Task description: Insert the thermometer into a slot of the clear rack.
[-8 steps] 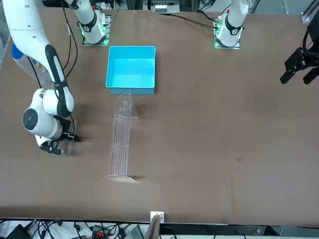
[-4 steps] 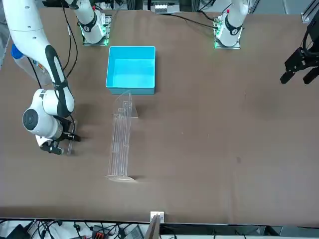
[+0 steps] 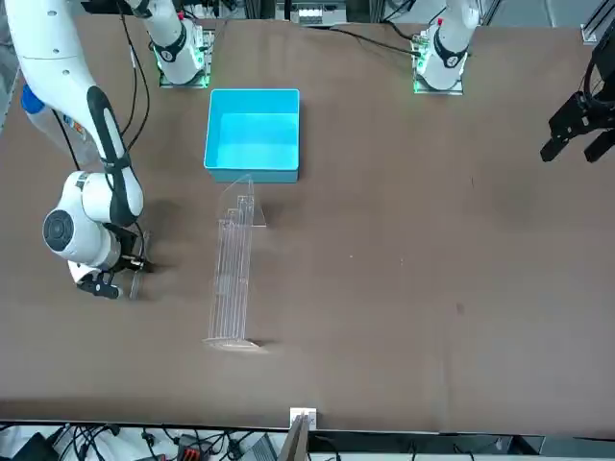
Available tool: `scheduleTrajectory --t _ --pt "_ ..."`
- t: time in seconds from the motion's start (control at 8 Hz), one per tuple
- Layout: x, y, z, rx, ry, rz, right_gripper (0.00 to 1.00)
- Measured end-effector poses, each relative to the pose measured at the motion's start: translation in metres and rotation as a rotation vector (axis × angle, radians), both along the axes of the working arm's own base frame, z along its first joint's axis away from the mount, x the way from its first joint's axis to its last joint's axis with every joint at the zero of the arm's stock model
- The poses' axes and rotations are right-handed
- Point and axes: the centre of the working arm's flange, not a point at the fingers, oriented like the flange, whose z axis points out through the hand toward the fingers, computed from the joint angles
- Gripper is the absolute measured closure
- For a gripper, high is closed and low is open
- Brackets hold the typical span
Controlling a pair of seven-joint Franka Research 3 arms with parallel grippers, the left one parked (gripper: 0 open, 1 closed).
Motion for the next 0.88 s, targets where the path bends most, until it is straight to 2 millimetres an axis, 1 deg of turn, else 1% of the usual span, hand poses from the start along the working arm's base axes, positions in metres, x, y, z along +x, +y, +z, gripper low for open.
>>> scheduleTrajectory --t 0.12,0.38,0.5,0.62,0.75,0.88 --pt "0.001 0.000 0.003 0.000 -0.003 0.001 0.78" --pt "0.000 0.001 0.002 0.001 -0.001 0.003 0.78" --pt "0.001 0.004 0.003 0.003 -0.003 0.007 0.78" --pt "0.002 0.011 0.006 0.008 -0.009 0.017 0.78" --pt "0.005 0.019 0.014 0.015 -0.015 0.028 0.78" --pt "0.007 0.029 0.029 0.023 -0.017 0.040 0.78"
